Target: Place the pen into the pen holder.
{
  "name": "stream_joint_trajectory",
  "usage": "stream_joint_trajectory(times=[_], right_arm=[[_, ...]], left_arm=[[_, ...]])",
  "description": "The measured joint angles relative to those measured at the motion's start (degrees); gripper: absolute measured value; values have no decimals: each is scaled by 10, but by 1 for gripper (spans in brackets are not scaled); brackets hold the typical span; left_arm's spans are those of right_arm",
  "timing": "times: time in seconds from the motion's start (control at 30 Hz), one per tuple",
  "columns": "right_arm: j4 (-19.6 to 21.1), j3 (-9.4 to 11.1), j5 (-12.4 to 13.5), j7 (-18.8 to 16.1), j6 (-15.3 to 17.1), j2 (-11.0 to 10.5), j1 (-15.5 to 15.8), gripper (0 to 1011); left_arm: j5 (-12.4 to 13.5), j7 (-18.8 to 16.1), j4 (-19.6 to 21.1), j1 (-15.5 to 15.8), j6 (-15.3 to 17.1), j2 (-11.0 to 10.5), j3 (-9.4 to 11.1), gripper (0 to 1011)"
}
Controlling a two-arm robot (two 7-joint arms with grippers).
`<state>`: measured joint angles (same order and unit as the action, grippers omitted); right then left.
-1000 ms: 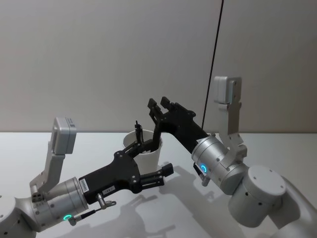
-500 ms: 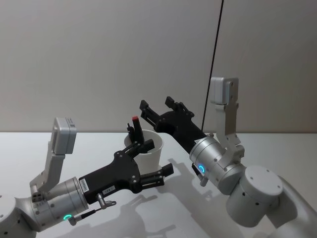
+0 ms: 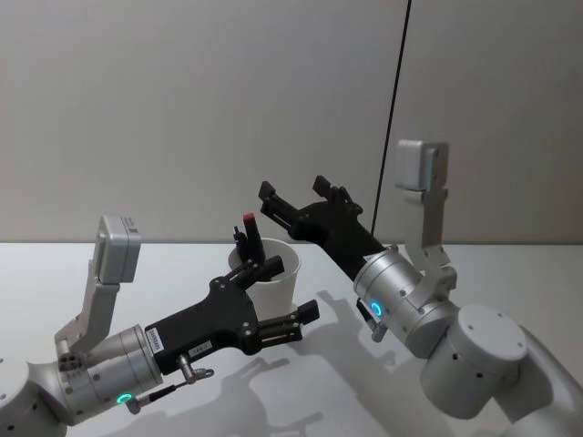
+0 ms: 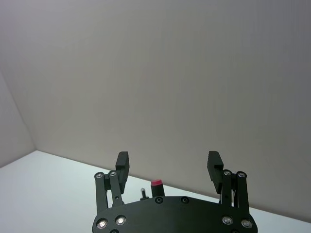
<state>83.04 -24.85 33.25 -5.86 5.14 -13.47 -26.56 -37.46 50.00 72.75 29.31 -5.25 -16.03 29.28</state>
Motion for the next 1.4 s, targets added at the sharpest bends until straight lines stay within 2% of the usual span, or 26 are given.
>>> stream_joint_trajectory(times=[0.43, 0.7, 0.9, 1.07, 1.4], right_arm=[[47, 36, 17, 20, 7, -4, 29, 1001], [50, 38, 14, 20, 7, -5, 35, 1001], [63, 46, -4, 20, 3, -10, 57, 1001], [76, 55, -22, 20, -1, -16, 82, 1001], [107, 73, -64, 20, -10, -28, 137, 1001]], left_arm=[[0, 0, 0, 0, 0, 0, 0, 1003], [3, -7, 3, -2, 0, -1, 0, 1003], [19, -35, 15, -11, 3, -4, -2, 1003], [42, -81, 34, -26, 9, -10, -5, 1003], [78, -149, 62, -47, 18, -18, -10, 1003]])
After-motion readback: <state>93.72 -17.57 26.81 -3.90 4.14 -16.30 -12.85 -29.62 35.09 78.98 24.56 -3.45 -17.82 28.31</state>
